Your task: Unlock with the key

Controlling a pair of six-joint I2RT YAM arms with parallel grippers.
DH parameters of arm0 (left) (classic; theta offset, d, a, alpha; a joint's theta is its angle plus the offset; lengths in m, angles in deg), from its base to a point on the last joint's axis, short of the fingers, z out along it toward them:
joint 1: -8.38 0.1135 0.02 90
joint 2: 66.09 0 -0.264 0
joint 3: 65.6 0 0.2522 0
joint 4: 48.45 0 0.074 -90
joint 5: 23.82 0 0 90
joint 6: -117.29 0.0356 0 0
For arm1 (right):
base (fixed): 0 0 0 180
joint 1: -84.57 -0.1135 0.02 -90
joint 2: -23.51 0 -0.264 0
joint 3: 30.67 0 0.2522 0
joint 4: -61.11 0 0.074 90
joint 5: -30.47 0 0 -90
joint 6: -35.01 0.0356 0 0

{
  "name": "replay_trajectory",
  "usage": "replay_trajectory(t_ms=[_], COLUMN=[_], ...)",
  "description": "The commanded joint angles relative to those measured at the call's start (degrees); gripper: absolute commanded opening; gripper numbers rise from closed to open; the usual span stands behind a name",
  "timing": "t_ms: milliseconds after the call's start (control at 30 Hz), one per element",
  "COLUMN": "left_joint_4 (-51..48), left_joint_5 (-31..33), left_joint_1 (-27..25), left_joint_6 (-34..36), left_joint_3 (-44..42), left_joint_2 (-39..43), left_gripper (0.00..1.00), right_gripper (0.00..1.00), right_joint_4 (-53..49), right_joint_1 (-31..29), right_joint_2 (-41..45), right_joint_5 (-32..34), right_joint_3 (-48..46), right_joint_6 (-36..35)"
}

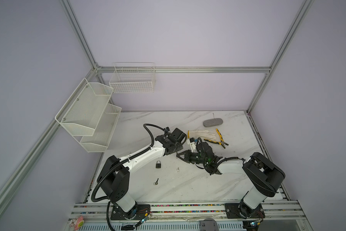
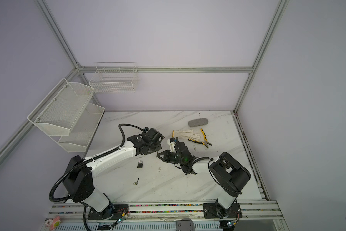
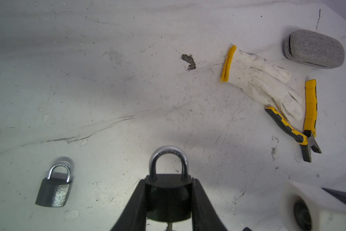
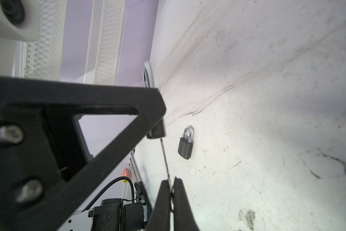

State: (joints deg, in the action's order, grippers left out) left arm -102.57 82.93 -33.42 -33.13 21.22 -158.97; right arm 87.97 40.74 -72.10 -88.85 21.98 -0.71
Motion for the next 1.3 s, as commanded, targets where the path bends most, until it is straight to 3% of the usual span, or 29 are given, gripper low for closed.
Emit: replay_trajectory(t_ms=[0, 1267], left_joint_4=[0.9, -0.1], left_joint_5=[1.5, -2.9], left_joint_1=[-0.3, -1.1], left_joint_6=[0.9, 5.0], left_joint_3=[-2.2, -2.3], left_joint_2=[1.7, 2.3], left_gripper=[0.00, 0.00], right_gripper=[0.00, 0.00], right_joint_4=[3.1, 4.7], right_joint_1=[-0.3, 1.8], right_joint_2=[-1.0, -1.0], right_joint_5=[0.3, -2.8], right_joint_3=[1.3, 2.4], right_joint_6=[2.1, 3.7])
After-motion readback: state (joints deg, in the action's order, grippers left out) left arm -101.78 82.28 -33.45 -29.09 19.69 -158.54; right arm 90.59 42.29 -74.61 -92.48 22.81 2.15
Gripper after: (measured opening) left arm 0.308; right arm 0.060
